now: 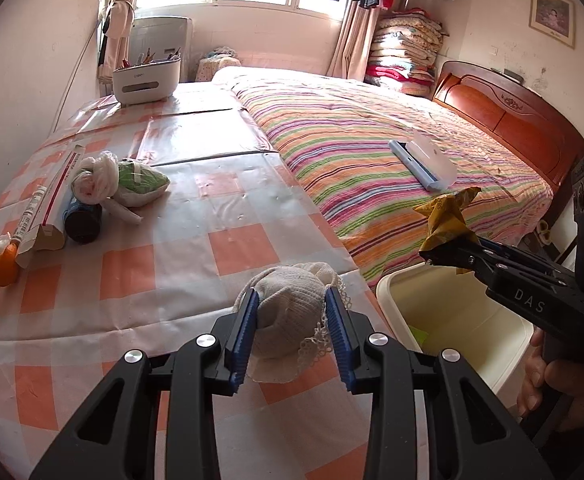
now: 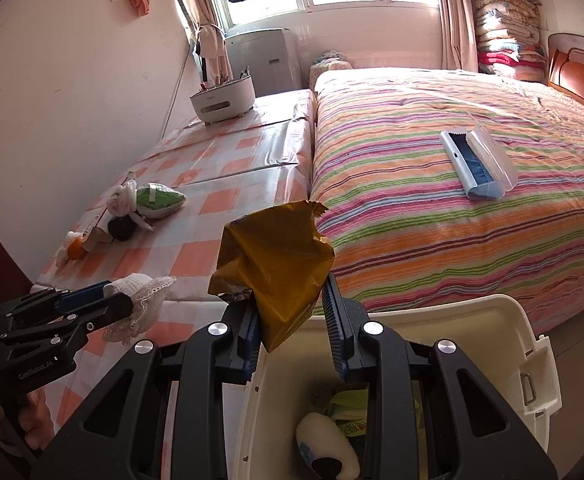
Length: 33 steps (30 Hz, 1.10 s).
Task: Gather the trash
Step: 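Carry the yellow packet and white knit ball over the beige bin with both tools, then open the left tool over the bin while the right tool opens releasing the packet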
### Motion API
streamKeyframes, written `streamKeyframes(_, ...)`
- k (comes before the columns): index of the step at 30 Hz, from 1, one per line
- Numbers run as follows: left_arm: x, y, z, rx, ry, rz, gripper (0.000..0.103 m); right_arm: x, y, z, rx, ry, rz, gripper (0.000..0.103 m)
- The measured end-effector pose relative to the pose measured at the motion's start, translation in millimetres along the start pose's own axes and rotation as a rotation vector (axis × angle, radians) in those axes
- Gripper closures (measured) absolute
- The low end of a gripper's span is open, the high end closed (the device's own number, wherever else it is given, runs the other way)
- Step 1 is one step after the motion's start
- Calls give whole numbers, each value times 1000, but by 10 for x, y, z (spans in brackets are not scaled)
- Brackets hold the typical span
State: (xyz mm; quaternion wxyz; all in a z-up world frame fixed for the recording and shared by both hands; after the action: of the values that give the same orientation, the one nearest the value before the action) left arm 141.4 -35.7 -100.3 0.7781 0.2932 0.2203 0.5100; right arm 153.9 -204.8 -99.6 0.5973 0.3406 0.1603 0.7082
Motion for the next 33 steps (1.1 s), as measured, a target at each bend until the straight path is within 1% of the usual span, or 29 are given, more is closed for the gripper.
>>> streamKeyframes(7, -419, 44, 66, -28, -47, -56, 69, -285, 163, -122, -14, -49, -43, 74)
streamKeyframes(13, -756, -14, 60, -20, -87, -101, 69, -537, 284, -186, -37, -100, -83, 74)
streamKeyframes(18, -993, -48, 67, -15, -109, -136, 69, -680, 345, -196, -49, -143, -96, 73)
streamKeyframes(26, -1221, -114, 86, -6, -121, -181, 69, -769, 406, -169, -71, -174, -111, 73)
streamKeyframes(29, -1278, -134, 82, -4, -127, -186, 69, -805, 429, -166, -76, -181, -113, 73)
streamKeyframes(31, -1306, -150, 74, 2, -135, -190, 69, -823, 436, -165, -79, -186, -116, 72)
streamKeyframes(33, -1315, -163, 70, 5, -134, -191, 69, -846, 450, -162, -84, -196, -116, 67)
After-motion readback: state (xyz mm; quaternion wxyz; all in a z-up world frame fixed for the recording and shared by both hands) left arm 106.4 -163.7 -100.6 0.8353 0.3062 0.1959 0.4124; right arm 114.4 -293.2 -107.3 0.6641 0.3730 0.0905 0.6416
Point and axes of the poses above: each gripper's, at about its wrist camera, not at the fingertips, and y roughly against the way its jaws point, x to its left, z to its top, the point moved 8 cm from there along -y, roughly the way its jaws point, and after that the axes turned 8 degrees about -y, right-handed, at the moved point
